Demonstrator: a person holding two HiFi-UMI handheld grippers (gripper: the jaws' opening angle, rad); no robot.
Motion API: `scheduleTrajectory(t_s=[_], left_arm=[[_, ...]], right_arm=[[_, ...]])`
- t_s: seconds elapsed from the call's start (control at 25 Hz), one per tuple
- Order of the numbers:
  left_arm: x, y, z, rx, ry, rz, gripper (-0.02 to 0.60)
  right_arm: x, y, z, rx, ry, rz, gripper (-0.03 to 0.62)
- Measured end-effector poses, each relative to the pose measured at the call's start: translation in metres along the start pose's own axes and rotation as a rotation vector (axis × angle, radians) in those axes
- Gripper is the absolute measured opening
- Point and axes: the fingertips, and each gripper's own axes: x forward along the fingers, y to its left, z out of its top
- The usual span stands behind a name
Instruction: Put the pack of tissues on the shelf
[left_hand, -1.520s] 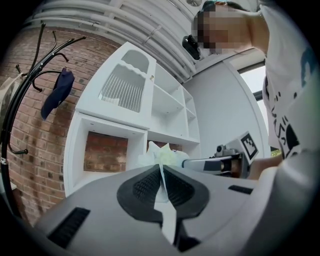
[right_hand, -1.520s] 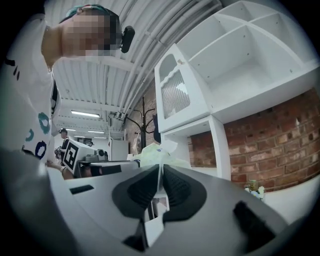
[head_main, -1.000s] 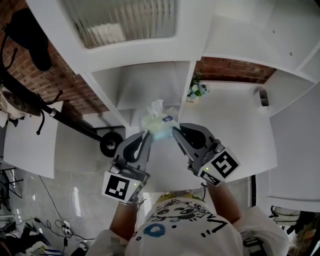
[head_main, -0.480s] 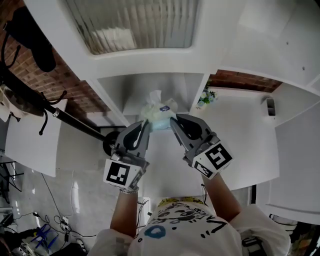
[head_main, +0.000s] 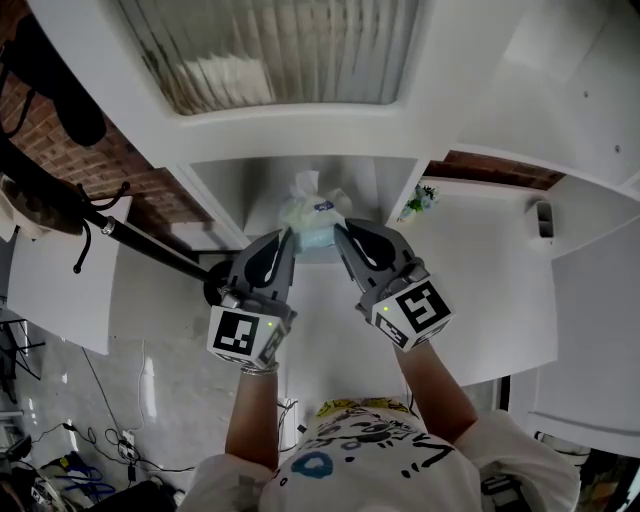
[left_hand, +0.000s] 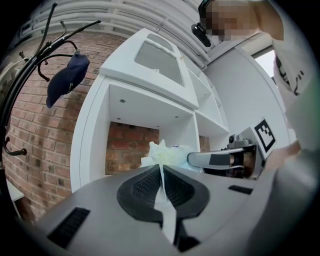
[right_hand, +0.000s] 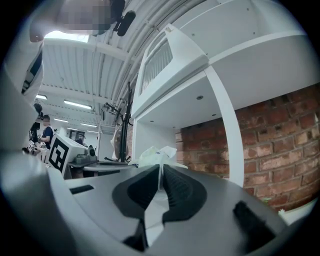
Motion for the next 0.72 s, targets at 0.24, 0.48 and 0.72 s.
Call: scheduleTrajectory(t_s=[0.24,0.48,0.72], left_arm=[[0.014,0.011,-0.002,0.025,0.003,0.020,0.020],[0.025,0.020,-0.004,0.022,0.017,0.049,0.020],[0.036,0.032,-0.012,0.015,0.063,0.073,0.020]], right_arm=[[0.011,-0.010,-0.004,-0.011,0.017,-0.044,0.035],[0.021,-0.020,-0.007,-0.021,0.020,-0.083,0.034],[0.034,-0.026,-0.020,-0.034,0.068,-0.100,0.035]])
